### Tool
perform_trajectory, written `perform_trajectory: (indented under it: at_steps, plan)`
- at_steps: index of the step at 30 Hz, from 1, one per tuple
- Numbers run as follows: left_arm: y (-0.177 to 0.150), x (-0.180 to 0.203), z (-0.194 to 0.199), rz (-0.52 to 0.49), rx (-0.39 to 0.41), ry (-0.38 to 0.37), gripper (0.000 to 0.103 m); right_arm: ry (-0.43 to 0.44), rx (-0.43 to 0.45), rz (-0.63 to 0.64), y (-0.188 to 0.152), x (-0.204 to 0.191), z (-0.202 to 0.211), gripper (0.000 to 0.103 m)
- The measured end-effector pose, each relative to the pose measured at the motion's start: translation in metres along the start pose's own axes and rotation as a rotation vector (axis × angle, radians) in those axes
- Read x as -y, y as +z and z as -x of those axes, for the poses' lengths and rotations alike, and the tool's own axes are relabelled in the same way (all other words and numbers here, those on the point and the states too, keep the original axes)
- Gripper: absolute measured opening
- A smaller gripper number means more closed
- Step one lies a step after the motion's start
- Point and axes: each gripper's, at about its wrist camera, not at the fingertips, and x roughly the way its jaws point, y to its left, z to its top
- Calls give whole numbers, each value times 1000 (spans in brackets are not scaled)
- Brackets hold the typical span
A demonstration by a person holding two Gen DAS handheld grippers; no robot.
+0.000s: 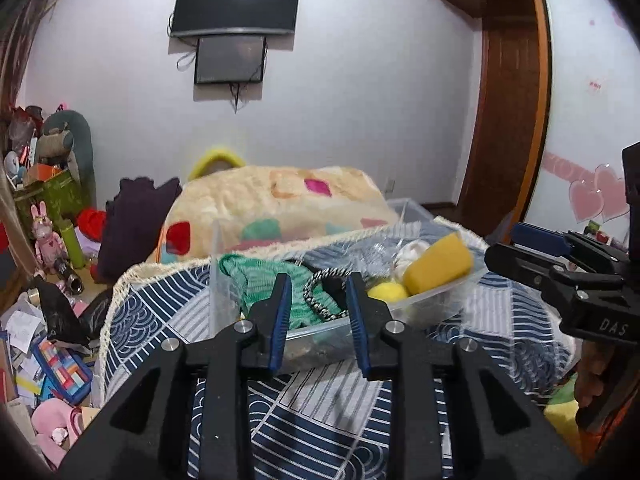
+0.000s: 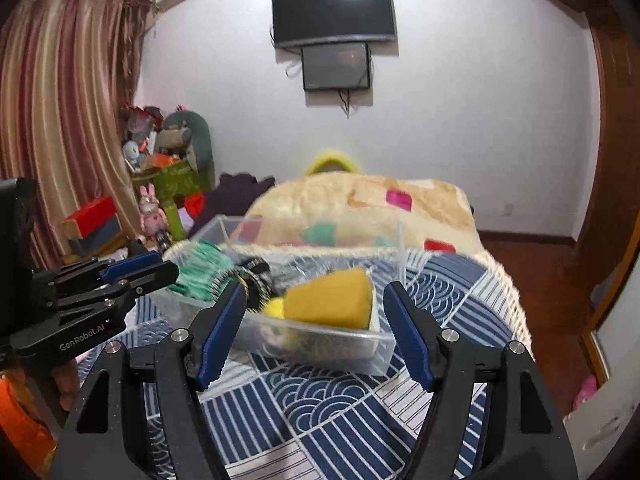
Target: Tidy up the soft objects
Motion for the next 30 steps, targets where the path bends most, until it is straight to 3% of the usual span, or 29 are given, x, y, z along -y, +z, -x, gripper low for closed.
perform_trajectory:
  at_steps: [6,10,13,15,17,20,30]
  plan:
    - [8,6,42,-4,85,-15,32,25,96,23,10,-11,31,68]
    - [9,10,66,-7,152,-16,55,33,143,39,13,-18,44,69]
    - [8,14,78,-11,181,-28,66,50,176,40,12,-21,51,82]
    - [7,16,85,-17,202,-20,73,37,207,47,9,-25,57,85]
    - [5,18,90,-20,218,-9,86,31,220,54,7,-28,59,91]
    - [2,20,96,-13,242,6,98,15,250,58,5,-31,63,103]
    - [-7,17,96,0,250,38,103,7,269,48,-3,-29,63,103]
